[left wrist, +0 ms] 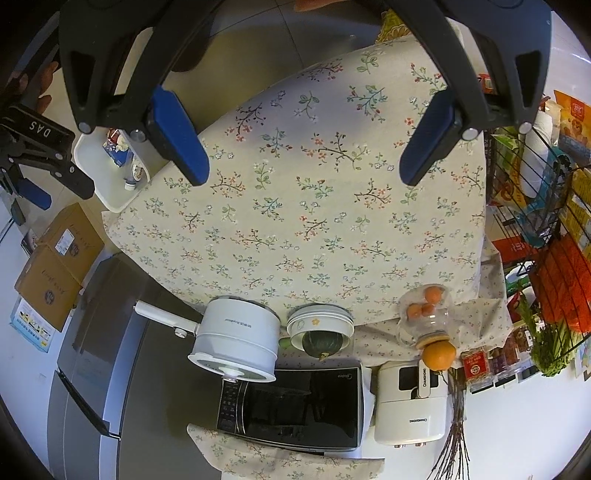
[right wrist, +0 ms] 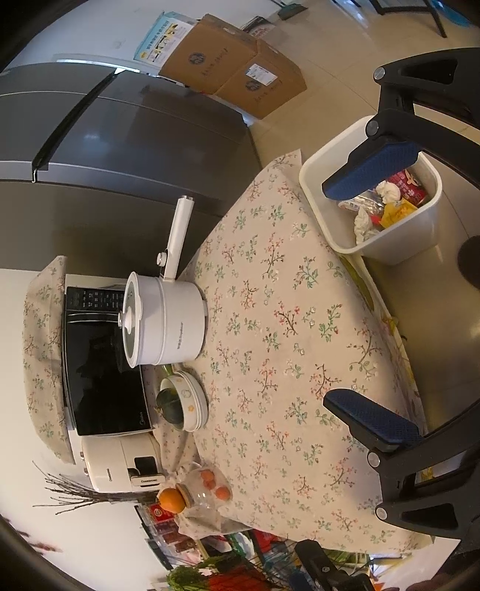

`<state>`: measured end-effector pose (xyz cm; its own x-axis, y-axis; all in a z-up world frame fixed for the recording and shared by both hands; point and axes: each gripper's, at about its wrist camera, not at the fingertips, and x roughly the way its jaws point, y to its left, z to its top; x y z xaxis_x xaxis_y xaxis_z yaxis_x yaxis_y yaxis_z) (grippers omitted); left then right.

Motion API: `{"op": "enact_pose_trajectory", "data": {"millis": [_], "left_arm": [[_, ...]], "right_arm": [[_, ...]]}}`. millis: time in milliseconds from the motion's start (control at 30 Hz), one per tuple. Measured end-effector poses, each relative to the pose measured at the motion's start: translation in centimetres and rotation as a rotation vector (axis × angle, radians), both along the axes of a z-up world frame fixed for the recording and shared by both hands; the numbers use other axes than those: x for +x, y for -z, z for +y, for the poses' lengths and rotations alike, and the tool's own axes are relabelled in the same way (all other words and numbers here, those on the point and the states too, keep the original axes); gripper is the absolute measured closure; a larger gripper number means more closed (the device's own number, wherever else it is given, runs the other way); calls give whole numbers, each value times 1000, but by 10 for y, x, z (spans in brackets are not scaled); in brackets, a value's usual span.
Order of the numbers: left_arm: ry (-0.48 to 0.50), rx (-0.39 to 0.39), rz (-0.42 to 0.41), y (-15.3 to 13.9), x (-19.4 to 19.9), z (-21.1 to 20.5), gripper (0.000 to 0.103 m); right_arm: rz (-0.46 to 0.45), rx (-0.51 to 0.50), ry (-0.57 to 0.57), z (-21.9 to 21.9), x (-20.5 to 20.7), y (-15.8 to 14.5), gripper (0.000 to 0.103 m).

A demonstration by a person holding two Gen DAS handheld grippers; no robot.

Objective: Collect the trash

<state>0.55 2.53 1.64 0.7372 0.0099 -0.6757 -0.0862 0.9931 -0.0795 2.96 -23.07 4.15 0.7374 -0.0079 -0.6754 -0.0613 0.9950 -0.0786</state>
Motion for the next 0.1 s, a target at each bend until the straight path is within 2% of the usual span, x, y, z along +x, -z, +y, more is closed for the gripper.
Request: {"op": "enact_pose_trajectory", "data": {"millis": [100], "left_arm": [[1,-8,-12,-3,0,2,1]], "right_arm": [[2,-1,1,0,0,0,0]]}}
